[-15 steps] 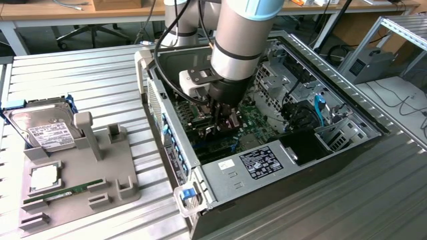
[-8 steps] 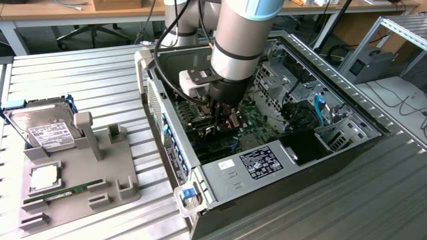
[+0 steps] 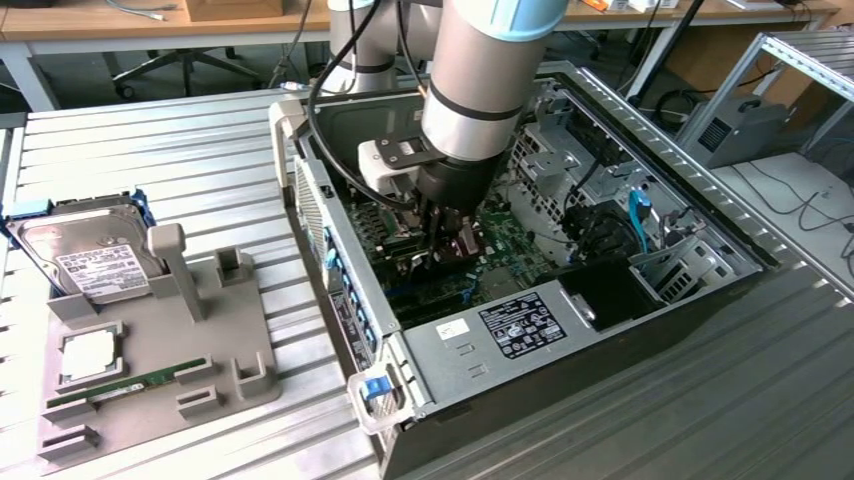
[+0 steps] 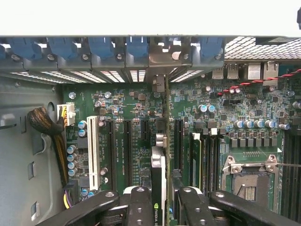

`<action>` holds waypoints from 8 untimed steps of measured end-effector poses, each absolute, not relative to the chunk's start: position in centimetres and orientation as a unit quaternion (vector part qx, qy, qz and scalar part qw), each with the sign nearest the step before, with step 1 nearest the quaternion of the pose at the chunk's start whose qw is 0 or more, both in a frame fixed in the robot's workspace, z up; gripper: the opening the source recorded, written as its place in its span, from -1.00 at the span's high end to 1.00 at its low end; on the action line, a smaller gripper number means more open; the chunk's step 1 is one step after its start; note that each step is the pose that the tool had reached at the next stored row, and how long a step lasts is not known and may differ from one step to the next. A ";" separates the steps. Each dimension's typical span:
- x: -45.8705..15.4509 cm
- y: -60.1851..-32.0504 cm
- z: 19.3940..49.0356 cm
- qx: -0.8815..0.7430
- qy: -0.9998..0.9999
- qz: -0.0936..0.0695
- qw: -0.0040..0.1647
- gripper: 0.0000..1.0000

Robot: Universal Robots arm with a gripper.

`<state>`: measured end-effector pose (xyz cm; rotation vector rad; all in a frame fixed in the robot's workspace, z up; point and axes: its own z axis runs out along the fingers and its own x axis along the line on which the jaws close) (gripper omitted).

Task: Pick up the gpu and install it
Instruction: 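Insert the gpu into the slot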

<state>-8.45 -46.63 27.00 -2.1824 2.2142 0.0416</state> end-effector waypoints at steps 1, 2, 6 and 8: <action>-8.5 -46.6 27.0 -0.702 0.712 0.013 0.016 0.47; -8.5 -46.6 27.0 -0.701 0.713 0.013 0.016 0.47; -8.4 -46.6 27.0 -0.701 0.713 0.013 0.016 0.47; -8.4 -46.6 27.0 -0.701 0.713 0.013 0.016 0.47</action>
